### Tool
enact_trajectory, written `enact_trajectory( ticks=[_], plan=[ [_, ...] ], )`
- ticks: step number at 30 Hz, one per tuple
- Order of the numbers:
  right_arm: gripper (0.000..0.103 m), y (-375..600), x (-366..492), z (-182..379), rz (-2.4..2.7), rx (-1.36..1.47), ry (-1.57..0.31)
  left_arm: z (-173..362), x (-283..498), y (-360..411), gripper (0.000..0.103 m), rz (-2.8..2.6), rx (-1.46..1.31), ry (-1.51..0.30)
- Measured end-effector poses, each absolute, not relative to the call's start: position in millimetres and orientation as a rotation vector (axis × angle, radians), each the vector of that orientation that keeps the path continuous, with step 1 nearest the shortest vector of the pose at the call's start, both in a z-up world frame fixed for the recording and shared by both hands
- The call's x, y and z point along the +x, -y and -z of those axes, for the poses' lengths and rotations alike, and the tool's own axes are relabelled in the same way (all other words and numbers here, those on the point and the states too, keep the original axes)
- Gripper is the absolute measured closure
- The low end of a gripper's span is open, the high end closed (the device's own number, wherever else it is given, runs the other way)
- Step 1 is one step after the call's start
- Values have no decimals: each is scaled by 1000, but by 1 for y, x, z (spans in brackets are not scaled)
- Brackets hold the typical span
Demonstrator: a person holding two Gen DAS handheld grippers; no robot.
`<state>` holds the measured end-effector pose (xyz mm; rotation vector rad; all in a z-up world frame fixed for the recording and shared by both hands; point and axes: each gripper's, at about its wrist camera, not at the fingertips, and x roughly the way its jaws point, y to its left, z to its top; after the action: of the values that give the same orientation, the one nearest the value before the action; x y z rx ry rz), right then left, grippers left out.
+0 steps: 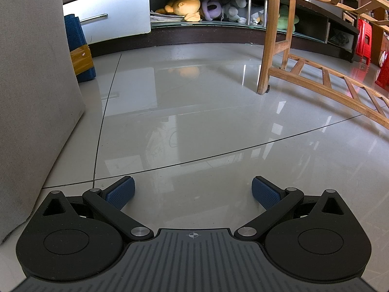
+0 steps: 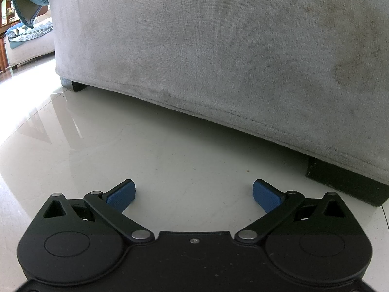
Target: Organize scattered shoes
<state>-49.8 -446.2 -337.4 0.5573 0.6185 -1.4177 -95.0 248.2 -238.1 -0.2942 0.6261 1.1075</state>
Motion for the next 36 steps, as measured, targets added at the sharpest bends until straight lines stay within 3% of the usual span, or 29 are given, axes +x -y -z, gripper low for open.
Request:
enact_trajectory(
  ticks=[36],
  plan=[
    [0,447,-49,338,1418,557,-618,238,-95,-248,0,-1107,-294,-626]
  ],
)
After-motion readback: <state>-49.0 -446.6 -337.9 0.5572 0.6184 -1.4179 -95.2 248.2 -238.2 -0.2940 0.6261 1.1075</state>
